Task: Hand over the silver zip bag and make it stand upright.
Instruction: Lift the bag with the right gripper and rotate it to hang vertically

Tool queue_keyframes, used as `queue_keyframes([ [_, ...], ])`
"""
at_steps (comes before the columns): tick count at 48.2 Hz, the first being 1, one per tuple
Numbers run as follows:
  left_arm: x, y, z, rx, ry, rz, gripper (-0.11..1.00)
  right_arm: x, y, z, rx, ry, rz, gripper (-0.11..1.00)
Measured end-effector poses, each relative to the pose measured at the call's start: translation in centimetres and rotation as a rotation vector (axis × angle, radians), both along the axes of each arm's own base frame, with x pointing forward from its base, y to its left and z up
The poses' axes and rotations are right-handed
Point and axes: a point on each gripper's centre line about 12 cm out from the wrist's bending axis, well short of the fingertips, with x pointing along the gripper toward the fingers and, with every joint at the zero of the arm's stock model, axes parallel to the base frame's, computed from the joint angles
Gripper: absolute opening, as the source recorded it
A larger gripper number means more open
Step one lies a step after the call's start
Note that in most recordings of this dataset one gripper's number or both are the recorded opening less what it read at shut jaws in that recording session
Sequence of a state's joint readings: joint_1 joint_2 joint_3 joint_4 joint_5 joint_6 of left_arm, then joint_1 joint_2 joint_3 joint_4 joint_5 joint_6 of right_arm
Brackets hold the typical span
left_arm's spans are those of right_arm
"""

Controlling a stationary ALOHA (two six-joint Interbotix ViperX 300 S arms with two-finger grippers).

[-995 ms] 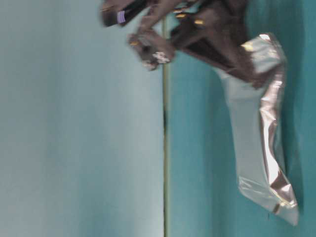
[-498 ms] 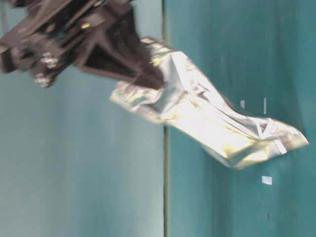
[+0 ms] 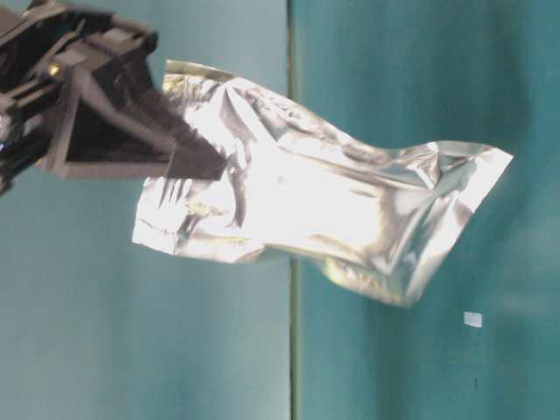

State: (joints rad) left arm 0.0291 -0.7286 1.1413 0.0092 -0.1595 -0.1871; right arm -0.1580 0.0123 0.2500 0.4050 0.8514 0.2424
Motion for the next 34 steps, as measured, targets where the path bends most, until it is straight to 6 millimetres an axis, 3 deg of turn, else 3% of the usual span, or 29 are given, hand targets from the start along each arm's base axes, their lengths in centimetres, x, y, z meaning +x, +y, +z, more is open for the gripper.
queue_keyframes([
  [5, -0.1, 0.0, -0.1, -0.008, -0.026, 0.004, 0.21, 0.8, -0.1, 0.6, -0.031, 0.02, 0.076, 0.01],
  [14, 0.3, 0.5, -1.0, -0.011, 0.012, 0.024, 0.76, 1.9, -0.5, 1.2, -0.123, 0.07, 0.236, 0.01],
  [19, 0.8, 0.6, -2.2, -0.021, 0.068, 0.028, 0.96, 2.2, -0.6, 1.6, -0.177, 0.095, 0.325, 0.01],
  [34, 1.9, 0.7, -5.0, -0.026, 0.174, 0.031, 0.97, 2.7, -0.6, 1.9, -0.336, 0.139, 0.544, 0.01],
])
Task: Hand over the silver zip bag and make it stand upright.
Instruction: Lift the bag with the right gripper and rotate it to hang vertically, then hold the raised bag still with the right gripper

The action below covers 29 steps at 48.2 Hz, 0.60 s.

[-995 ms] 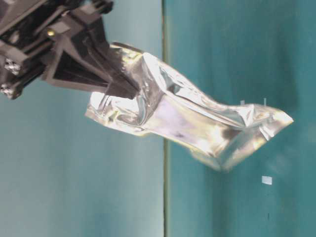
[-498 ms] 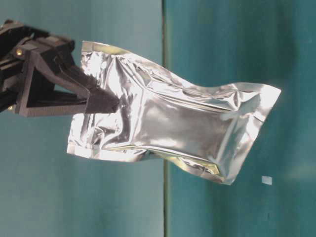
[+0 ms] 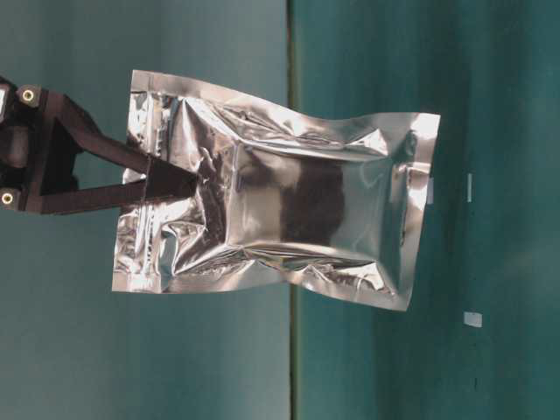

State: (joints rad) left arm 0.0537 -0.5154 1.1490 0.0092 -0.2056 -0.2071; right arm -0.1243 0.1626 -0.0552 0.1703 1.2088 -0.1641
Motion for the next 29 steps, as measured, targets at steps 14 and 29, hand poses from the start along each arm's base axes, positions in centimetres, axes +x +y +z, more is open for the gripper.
queue_keyframes([
  [14, 0.4, -0.1, -1.0, 0.001, 0.003, -0.007, 0.97, 0.0, 0.2, -0.5, -0.084, 0.015, 0.102, 0.01],
  [29, 0.8, -0.1, -1.8, -0.001, 0.003, -0.007, 0.97, 0.3, 0.5, -1.6, -0.117, 0.039, 0.152, 0.01],
])
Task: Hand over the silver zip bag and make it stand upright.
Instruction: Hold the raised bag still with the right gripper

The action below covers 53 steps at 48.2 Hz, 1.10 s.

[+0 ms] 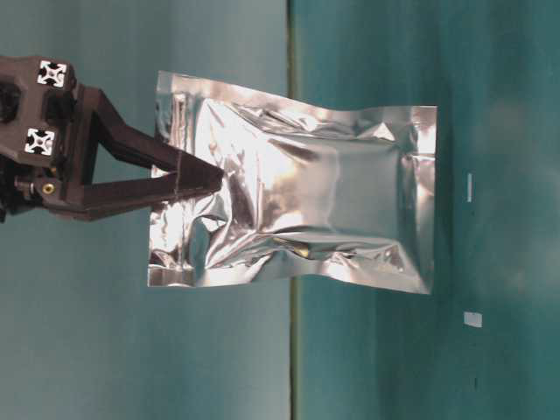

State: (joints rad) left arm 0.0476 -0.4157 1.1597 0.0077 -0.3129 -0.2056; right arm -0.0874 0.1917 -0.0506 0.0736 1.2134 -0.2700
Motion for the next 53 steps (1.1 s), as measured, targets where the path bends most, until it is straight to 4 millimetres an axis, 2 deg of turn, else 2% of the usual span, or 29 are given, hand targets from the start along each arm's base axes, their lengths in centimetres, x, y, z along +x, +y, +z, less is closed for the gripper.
queue_keyframes([
  [31, 0.0, 0.0, -0.1, -0.002, 0.0, 0.0, 0.97, -0.2, 1.0, -1.5, 0.0, 0.015, 0.022, 0.01],
  [53, 0.6, 0.0, 0.0, 0.002, -0.014, -0.003, 0.97, -0.3, 0.5, -1.7, -0.044, 0.022, 0.03, 0.01],
])
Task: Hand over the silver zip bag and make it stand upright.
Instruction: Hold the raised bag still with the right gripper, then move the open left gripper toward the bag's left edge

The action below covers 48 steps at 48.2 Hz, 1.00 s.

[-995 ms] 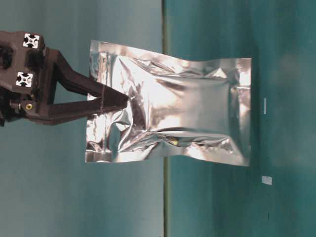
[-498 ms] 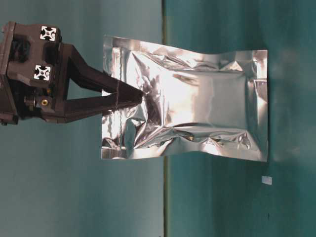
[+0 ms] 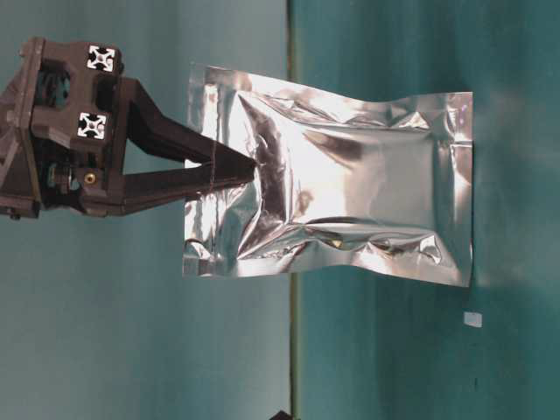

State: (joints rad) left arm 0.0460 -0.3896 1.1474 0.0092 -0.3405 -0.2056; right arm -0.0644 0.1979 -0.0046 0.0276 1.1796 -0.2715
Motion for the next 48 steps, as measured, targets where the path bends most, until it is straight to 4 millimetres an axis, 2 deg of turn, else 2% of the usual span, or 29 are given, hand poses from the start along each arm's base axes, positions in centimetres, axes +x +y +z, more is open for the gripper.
queue_keyframes([
  [19, 1.3, -0.6, -0.5, -0.002, -0.034, -0.021, 0.97, 0.1, 0.0, 0.0, -0.004, -0.009, 0.0, 0.01],
  [30, 3.5, -0.5, -2.5, -0.053, -0.118, -0.003, 0.97, 0.1, 0.0, 0.0, -0.004, -0.012, 0.0, 0.01],
  [48, 7.6, 0.0, -5.4, -0.062, -0.127, 0.012, 0.97, -0.1, -0.1, -0.4, -0.008, -0.007, 0.001, 0.01],
])
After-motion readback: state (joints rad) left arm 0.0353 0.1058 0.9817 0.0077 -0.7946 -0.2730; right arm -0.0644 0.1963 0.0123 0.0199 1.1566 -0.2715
